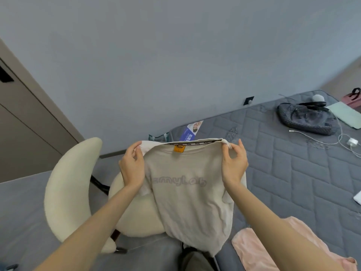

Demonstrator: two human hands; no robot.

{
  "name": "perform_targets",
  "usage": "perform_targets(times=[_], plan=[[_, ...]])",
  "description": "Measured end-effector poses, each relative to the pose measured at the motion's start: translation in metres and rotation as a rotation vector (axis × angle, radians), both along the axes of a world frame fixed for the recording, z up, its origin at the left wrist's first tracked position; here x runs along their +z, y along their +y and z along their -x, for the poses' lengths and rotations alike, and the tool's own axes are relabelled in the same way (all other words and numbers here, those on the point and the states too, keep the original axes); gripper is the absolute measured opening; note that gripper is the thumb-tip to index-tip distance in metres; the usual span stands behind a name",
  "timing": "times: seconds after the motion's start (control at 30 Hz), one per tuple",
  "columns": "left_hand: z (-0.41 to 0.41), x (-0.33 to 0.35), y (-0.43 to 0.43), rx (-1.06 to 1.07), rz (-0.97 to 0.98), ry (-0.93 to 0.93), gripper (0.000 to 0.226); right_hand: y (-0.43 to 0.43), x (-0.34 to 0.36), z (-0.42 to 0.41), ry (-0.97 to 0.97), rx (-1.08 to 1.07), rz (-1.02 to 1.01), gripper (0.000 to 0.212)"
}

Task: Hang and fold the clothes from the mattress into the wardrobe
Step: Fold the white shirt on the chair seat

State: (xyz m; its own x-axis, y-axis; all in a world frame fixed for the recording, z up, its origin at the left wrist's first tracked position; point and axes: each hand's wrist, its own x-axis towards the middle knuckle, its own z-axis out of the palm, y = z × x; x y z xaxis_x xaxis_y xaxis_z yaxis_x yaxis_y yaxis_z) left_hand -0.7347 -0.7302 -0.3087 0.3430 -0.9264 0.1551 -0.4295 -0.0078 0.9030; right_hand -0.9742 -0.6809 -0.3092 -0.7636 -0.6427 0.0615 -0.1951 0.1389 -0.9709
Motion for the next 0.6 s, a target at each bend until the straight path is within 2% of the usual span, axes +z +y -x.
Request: perform_targets(times=[0.33,0.43,0.53,0.6], plan=[[0.028,-0.103,-0.146,-0.147,-0.239,-0.106,0.030,-0.136,-0.099,0.026,-0.006,0.034,-0.289,0.014],[0.033,-0.144,-0.186,-0.301,-0.391,-0.116,0.046,-0.173,-0.134,0.031,-0.022,0.078,-0.356,0.023],[0.035,-0.184,-0.205,-0.492,-0.528,-0.050,0.070,-0.190,-0.174,0.030,-0.011,0.279,-0.446,0.043],[0.031,-0.211,-0.200,-0.534,-0.597,-0.021,0.070,-0.184,-0.201,0.027,-0.004,0.292,-0.555,0.048]])
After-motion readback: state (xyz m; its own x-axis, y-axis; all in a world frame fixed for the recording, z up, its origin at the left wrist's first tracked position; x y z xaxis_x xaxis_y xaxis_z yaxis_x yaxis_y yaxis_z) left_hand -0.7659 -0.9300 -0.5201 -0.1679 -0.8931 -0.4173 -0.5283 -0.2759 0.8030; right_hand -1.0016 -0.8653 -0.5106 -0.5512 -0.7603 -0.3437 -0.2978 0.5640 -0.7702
